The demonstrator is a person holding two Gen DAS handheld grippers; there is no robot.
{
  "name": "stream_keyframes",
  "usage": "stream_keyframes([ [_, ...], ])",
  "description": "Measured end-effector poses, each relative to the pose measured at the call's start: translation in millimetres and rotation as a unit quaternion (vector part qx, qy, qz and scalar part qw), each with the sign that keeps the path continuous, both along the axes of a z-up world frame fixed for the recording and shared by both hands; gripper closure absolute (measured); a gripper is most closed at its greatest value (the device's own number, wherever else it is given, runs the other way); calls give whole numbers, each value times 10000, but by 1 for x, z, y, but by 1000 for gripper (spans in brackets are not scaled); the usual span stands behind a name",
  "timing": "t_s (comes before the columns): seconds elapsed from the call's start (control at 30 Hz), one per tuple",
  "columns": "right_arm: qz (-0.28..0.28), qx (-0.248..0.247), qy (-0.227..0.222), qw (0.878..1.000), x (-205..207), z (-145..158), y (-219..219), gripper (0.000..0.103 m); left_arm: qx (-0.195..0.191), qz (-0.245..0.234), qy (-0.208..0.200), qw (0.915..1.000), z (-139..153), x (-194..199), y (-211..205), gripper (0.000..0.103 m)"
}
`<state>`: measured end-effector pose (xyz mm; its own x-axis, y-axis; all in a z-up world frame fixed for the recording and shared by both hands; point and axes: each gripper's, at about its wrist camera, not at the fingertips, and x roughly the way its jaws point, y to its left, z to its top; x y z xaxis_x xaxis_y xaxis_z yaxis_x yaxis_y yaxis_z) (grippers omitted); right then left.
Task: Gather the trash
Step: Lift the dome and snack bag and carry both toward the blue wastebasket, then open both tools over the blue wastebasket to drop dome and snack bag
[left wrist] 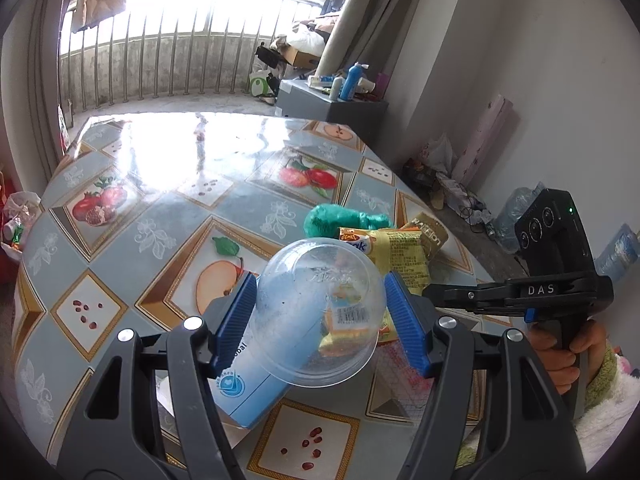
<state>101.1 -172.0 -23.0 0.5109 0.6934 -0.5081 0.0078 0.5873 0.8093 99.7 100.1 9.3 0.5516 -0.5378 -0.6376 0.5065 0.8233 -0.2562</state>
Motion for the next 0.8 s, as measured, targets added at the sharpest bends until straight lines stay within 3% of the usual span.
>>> stream_keyframes([
  [0.27, -312, 82, -234, 9992, -20, 11, -25, 99, -113, -138, -295, 9994, 27, -7, -10, 41],
  [0.43, -661, 150, -432, 9968, -44, 20, -54, 99, -152, -431, -375, 9982, 42, -6, -38, 41],
  [0.67, -1534, 199, -651, 9858, -100, 24, -118, 99, -254, -1182, -392, 9919, 60, -1, -110, 41],
  [0.8, -2196, 176, -712, 9728, -136, 22, -163, 99, -261, -1861, -225, 9819, 65, 6, -179, 41],
])
